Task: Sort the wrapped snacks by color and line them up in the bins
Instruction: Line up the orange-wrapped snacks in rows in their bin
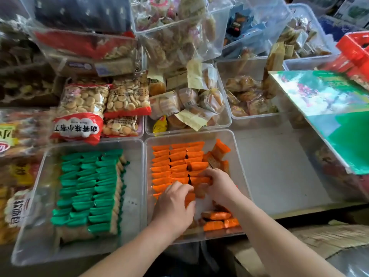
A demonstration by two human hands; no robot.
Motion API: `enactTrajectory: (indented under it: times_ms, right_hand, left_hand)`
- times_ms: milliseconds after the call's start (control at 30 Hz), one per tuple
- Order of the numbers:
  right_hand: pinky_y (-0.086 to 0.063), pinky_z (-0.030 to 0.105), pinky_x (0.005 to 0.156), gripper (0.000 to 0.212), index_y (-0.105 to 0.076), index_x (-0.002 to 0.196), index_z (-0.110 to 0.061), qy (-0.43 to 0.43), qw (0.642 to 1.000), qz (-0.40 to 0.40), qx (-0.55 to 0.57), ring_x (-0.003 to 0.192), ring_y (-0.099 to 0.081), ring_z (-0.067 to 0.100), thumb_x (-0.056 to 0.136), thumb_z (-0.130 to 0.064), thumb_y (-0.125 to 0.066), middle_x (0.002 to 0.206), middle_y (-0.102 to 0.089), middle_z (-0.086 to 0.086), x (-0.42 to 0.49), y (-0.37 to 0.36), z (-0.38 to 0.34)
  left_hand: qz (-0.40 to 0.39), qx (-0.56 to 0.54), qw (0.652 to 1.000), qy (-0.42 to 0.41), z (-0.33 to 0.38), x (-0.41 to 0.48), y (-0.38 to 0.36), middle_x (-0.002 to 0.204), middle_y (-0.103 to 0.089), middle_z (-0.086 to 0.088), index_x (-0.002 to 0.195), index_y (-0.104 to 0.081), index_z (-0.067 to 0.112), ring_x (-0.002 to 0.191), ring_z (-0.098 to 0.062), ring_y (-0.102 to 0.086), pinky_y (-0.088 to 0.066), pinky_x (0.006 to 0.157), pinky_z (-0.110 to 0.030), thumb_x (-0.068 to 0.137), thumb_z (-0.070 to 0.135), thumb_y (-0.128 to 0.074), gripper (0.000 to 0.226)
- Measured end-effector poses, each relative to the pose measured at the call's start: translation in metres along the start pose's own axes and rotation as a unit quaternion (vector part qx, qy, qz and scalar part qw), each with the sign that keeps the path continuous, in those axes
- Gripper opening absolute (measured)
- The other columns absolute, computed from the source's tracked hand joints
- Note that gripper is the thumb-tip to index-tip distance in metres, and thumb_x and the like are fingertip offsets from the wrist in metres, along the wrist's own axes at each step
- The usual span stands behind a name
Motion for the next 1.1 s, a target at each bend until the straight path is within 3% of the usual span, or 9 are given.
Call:
enactTrajectory:
  times_ms: [100,200,333,500,600,833,1100]
  right_hand:
    - [-0.054,0.038,0.096,0.051,-0.062,0.136,-0.033,0.039,0.997,-0.009,-0.069,0.118,-0.062,0.024,0.086,-0.027,-0.072,0.128,-0.064,0.0,-0.013,0.027,-0.012]
    - [-0.056,0.035,0.085,0.025,-0.07,0.111,-0.038,0.046,0.993,-0.035,-0.101,0.097,-0.064,0.022,0.088,-0.026,-0.07,0.107,-0.067,-0.005,-0.033,0.055,-0.014]
    - [-0.05,0.025,0.079,0.025,-0.073,0.115,-0.034,0.061,0.985,-0.094,-0.134,0.087,-0.059,0.016,0.091,-0.027,-0.067,0.099,-0.062,-0.01,-0.051,0.06,-0.009]
    - [-0.06,0.031,0.075,0.013,-0.074,0.098,-0.034,0.07,0.987,-0.08,-0.118,0.083,-0.068,0.017,0.086,-0.03,-0.078,0.095,-0.07,-0.008,-0.034,0.04,0.007]
    - [-0.049,0.021,0.068,0.014,-0.071,0.093,-0.033,0.076,0.987,-0.1,-0.101,0.08,-0.063,0.01,0.084,-0.031,-0.082,0.089,-0.066,-0.013,-0.032,0.026,0.015]
    - [-0.06,0.035,0.084,0.023,-0.067,0.09,-0.036,0.047,0.983,-0.107,-0.145,0.09,-0.067,0.017,0.078,-0.033,-0.086,0.101,-0.067,-0.008,-0.03,0.021,0.022]
    - [-0.058,0.03,0.081,0.025,-0.067,0.116,-0.03,0.043,0.962,-0.11,-0.247,0.09,-0.065,0.021,0.092,-0.028,-0.072,0.105,-0.063,-0.001,-0.032,0.006,0.035]
  left_hand:
    - [0.032,-0.005,0.999,0.009,0.002,-0.011,-0.006,0.12,-0.064,0.01,0.128,-0.068,0.028,0.115,-0.016,-0.057,-0.05,0.098,-0.035,0.093,0.034,-0.068,0.036]
    - [0.067,-0.015,0.998,0.014,0.012,-0.022,-0.014,0.116,-0.066,0.01,0.125,-0.069,0.027,0.109,-0.017,-0.06,-0.052,0.093,-0.037,0.092,0.041,-0.06,0.036]
    - [0.099,-0.004,0.995,0.009,0.009,-0.03,-0.033,0.113,-0.064,0.015,0.123,-0.068,0.03,0.11,-0.011,-0.057,-0.049,0.092,-0.032,0.098,0.044,-0.052,0.033]
    - [0.105,0.013,0.994,-0.003,0.009,-0.028,-0.042,0.109,-0.066,0.015,0.12,-0.07,0.028,0.107,-0.011,-0.058,-0.051,0.089,-0.031,0.096,0.044,-0.051,0.034]
    - [0.094,0.007,0.996,-0.001,0.007,-0.029,-0.043,0.113,-0.066,0.016,0.122,-0.069,0.03,0.109,-0.009,-0.055,-0.051,0.091,-0.032,0.096,0.048,-0.056,0.034]
    - [0.069,0.03,0.997,-0.021,0.008,-0.024,-0.048,0.107,-0.061,0.022,0.117,-0.069,0.036,0.108,-0.006,-0.051,-0.05,0.085,-0.031,0.089,0.067,-0.06,0.043]
    - [0.047,0.025,0.999,-0.006,0.011,-0.023,-0.048,0.107,-0.06,0.024,0.113,-0.068,0.039,0.107,-0.004,-0.05,-0.051,0.088,-0.031,0.084,0.074,-0.062,0.046]
Point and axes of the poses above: each hand's wrist, its own x-axis towards the middle knuckle, its own y-axis out of the back of the hand, z = x × y, the point moved 5 cm from there along x, towards the middle knuckle
